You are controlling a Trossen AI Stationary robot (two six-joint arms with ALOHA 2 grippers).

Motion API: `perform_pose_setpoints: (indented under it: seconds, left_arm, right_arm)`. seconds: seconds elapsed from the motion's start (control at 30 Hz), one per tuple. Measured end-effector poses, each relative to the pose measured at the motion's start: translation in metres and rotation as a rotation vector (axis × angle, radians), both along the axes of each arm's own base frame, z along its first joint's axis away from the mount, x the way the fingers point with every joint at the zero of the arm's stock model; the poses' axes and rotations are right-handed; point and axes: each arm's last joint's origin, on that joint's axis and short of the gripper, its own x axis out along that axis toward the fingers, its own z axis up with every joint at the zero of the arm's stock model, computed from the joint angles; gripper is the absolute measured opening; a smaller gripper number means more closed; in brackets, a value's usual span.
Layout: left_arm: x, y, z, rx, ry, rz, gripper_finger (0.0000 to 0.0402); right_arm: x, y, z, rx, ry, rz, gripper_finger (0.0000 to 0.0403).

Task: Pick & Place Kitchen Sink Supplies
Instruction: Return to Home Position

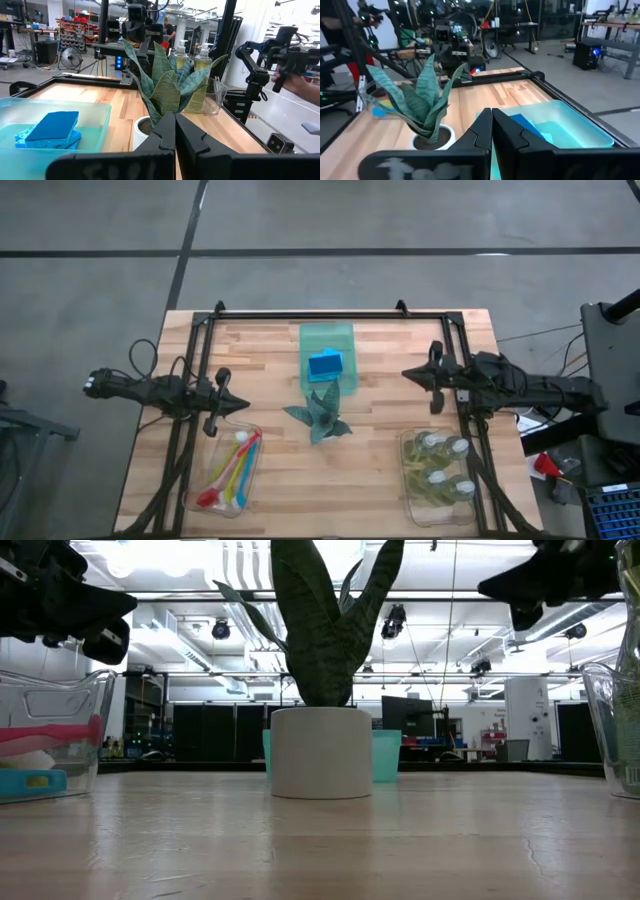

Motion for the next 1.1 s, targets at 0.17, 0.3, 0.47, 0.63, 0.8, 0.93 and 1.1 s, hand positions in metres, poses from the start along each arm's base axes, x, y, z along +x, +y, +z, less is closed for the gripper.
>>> perform_pose_setpoints:
  seconds: [0.17, 0.3, 0.47, 0.63, 0.8, 0.93, 1.1]
  left_arm:
    - [0.0, 0.0, 0.0, 0.0, 0.0, 0.0, 0.0]
    - [0.0, 0.0, 0.0, 0.0, 0.0, 0.0, 0.0]
    - [0.0, 0.0, 0.0, 0.0, 0.0, 0.0, 0.0]
    - [0.0, 0.0, 0.0, 0.0, 0.0, 0.0, 0.0]
    - [0.0, 0.0, 0.0, 0.0, 0.0, 0.0, 0.0]
    - [0.0, 0.0, 0.0, 0.0, -0.001, 0.0, 0.0]
    - [0.0, 0.0, 0.0, 0.0, 0.0, 0.0, 0.0]
  right_arm:
    - [-0.009, 0.002, -0.009, -0.012, -0.037, 0.026, 0.0008]
    - [-0.018, 0.003, -0.014, -0.037, -0.085, 0.032, 0.0008]
    - [-0.024, 0.004, -0.029, -0.04, -0.118, 0.039, 0.0008]
    - [-0.03, 0.004, -0.039, -0.068, -0.195, 0.037, 0.0009]
    - [-0.028, 0.004, -0.05, -0.067, -0.171, 0.037, 0.0009]
    - [-0.024, 0.003, -0.063, -0.021, -0.124, 0.034, 0.0009]
    - [-0.02, 0.003, -0.08, 0.018, -0.043, 0.03, 0.0009]
